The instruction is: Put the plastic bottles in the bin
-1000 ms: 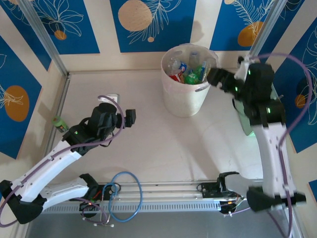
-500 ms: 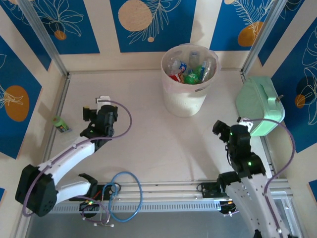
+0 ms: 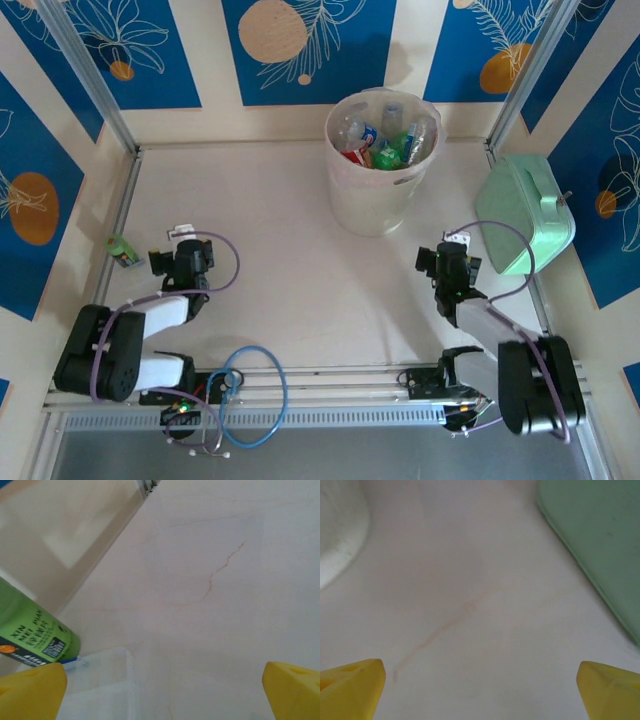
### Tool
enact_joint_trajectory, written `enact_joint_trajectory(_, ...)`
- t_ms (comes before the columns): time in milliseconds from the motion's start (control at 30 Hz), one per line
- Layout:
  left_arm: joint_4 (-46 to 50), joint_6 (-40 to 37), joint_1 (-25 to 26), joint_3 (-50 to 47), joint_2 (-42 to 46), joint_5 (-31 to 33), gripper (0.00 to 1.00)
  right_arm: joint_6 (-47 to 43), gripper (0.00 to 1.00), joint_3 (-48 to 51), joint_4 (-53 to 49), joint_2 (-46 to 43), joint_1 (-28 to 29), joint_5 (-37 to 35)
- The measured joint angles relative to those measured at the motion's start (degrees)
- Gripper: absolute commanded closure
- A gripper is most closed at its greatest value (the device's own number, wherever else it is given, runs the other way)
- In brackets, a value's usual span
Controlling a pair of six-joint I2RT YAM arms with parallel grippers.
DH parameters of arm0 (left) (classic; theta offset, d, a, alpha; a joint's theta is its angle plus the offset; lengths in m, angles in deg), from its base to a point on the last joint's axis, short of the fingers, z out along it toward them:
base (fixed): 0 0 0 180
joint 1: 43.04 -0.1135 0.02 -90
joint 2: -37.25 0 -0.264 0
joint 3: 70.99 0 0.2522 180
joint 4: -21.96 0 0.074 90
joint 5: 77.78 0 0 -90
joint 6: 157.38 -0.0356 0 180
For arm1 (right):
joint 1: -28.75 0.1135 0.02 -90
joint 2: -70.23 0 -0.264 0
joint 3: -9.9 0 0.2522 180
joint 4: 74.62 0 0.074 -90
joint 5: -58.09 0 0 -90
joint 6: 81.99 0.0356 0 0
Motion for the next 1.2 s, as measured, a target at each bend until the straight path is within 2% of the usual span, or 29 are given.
enact_joint_trajectory(100,-7.69,-1.20,-0.55,1.27,-6.93,-3.54,0.00,-1.22,0.01,-1.11,9.66,7.02,-2.84,7.74)
enact_joint_trajectory(200,-9.11,-2.75,-1.42,4.02,-10.67,-11.28,0.00,-1.68,0.01,-3.67,17.68,14.75,-4.55,14.73)
enact_joint_trajectory(267,-13.40,-3.52,-2.49,4.09,-12.26,-16.41,0.00,-2.51,0.01,-5.01,23.52,20.39,-4.42,17.84)
enact_joint_trajectory(400,-17.03,-3.63,-4.37,3.06,-13.25,-21.05,0.00,-2.95,0.01,-6.08,24.55,22.99,-4.31,22.12)
enact_joint_trajectory(633,-19.87,-3.65,-4.50,2.84,-13.27,-23.63,0.00,-3.08,0.01,-6.75,26.21,22.95,-4.50,23.63)
enact_joint_trajectory(1200,-19.61,-5.57,-4.50,2.84,-13.27,-30.62,0.00,-3.17,0.01,-6.99,26.27,22.95,-4.72,25.11)
